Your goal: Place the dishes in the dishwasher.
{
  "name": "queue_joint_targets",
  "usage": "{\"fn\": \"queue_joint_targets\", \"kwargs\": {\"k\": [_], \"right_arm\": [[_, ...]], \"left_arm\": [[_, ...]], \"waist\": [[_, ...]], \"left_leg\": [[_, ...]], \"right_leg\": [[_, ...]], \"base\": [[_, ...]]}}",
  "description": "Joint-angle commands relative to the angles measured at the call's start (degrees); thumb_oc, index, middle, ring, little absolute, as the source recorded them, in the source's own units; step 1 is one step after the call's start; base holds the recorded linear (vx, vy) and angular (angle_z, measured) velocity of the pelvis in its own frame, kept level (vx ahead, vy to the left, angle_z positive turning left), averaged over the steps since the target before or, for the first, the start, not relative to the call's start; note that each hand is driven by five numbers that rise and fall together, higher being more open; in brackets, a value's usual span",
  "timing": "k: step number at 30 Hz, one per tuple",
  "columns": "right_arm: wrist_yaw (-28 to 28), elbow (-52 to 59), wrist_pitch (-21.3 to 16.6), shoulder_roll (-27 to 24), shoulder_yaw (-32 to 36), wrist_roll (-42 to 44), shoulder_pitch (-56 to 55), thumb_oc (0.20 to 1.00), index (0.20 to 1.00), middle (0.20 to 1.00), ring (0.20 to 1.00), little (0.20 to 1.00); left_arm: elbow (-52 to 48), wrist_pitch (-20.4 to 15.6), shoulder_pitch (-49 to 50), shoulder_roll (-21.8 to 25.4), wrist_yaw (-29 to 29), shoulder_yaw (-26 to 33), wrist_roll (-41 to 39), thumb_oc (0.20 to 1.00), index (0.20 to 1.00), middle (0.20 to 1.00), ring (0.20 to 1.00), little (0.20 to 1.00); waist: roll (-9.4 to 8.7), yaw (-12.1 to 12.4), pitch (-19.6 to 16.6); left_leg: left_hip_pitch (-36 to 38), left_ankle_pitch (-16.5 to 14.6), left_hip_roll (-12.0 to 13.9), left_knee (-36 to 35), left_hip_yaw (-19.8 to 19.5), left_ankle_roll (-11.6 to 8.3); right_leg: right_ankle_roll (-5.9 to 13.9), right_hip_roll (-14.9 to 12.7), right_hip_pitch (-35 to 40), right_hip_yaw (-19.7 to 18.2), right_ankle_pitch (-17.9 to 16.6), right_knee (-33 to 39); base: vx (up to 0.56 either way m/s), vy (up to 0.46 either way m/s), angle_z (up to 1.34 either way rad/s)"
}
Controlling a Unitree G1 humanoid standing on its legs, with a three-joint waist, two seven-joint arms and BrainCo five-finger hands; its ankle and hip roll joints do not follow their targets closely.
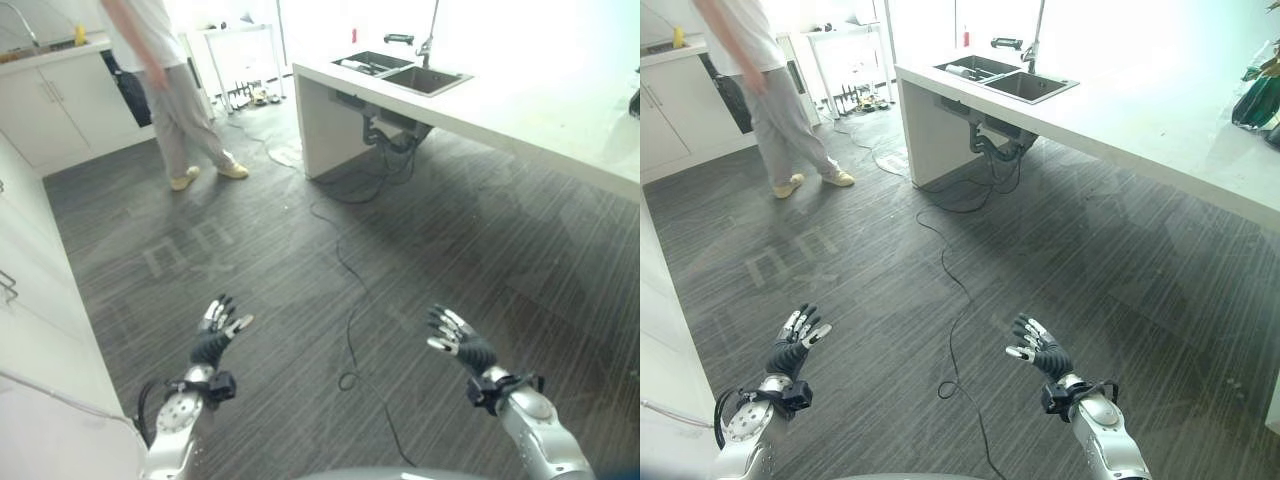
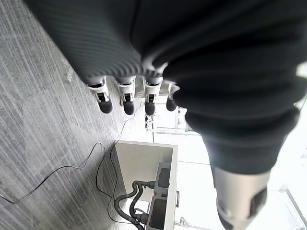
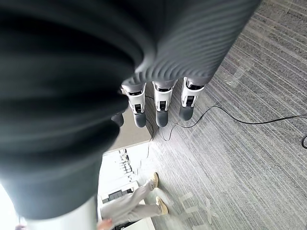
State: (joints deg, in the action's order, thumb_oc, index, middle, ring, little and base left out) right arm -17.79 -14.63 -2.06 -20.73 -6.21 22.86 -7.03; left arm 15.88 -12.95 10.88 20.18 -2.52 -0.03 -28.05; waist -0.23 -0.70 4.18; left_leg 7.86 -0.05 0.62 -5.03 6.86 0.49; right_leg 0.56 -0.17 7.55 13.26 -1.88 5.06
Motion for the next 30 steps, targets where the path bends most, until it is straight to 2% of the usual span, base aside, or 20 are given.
{"fn": "queue_joint_targets", "kwargs": {"k": [1,4,25,30], "right_arm": [[0.4,4.4,-3.8,-0.8,0.2,-0.5,3.3,1.000,1.000,1.000,1.000,1.000],[0.7,5.6,-4.2,-1.1,0.3,-1.1,2.9,1.000,1.000,1.000,1.000,1.000],[-0.2,11.2,-4.8,-2.5,1.8,-2.7,1.5,1.000,1.000,1.000,1.000,1.000],[-0.8,10.9,-5.6,-3.4,1.9,-4.4,1.4,1.000,1.000,1.000,1.000,1.000]], "left_arm": [[-1.7,-3.0,-3.0,2.6,-0.9,0.5,0.2,1.000,1.000,1.000,1.000,1.000],[-2.0,-2.8,-3.0,2.4,-2.4,0.5,-0.9,1.000,1.000,1.000,1.000,1.000],[-6.8,-3.1,-1.6,1.7,-1.6,2.7,-3.6,1.000,1.000,1.000,1.000,1.000],[-7.0,-2.3,-0.5,1.4,-2.3,3.7,-5.5,1.000,1.000,1.000,1.000,1.000]], "waist": [[-0.60,0.4,-1.2],[-0.62,0.1,-1.2],[-0.63,-0.9,-0.8],[-0.97,-0.7,0.6]], "left_leg": [[-1.5,-1.6,1.5,0.0,-0.5,-2.33],[-1.5,-1.6,1.6,0.0,0.0,-2.38],[-0.6,-1.6,3.1,0.0,1.2,-3.03],[0.2,-1.0,3.0,2.4,1.3,-3.94]], "right_leg": [[5.16,-3.6,-0.1,-0.1,2.2,-0.1],[5.19,-3.6,-0.1,0.1,2.1,-0.1],[4.01,-1.7,0.3,-1.3,3.4,-0.1],[2.91,-0.7,1.1,-3.9,3.5,-0.1]], "base": [[0.00,0.000,0.00],[0.01,-0.023,0.01],[0.03,-0.071,0.00],[0.10,-0.119,-0.01]]}}
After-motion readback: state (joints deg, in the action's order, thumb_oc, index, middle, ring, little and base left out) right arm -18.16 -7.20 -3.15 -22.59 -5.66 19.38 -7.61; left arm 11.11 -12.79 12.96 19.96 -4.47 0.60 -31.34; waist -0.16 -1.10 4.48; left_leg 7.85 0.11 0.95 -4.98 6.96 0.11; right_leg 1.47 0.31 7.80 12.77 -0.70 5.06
